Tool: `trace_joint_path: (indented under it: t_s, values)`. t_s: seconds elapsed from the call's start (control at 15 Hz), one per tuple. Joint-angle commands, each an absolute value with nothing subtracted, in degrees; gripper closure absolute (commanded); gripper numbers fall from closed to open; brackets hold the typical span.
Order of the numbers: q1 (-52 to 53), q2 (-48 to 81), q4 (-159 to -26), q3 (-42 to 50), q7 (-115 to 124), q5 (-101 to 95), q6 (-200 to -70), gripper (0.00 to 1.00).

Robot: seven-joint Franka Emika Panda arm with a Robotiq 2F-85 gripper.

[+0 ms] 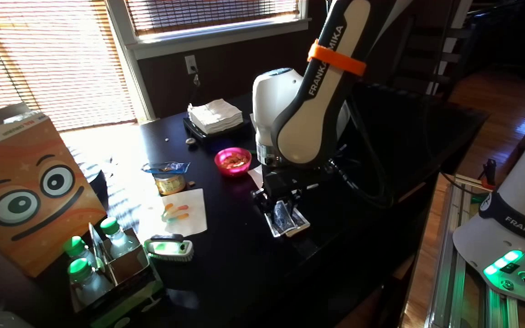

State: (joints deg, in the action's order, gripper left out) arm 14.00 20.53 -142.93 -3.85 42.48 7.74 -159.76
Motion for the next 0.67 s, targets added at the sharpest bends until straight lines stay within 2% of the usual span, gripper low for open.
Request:
trace_joint_path:
  t_s: [0.0, 0.07, 0.4, 0.53, 0.6]
  values:
    - [13.16, 21.11, -142.47, -4.65, 40.29, 9.87, -160.41, 0.58]
    - [13.20, 21.00, -142.51, -4.58, 40.30, 9.81, -160.40, 0.54]
    - [13.08, 20.12, -142.87, -4.46, 40.06, 9.66, -160.27, 0.50]
    - [12.78, 19.53, -143.15, -4.68, 39.52, 9.87, -160.39, 0.52]
    - [12.67, 19.21, -143.29, -4.71, 39.28, 9.92, -160.40, 0.58]
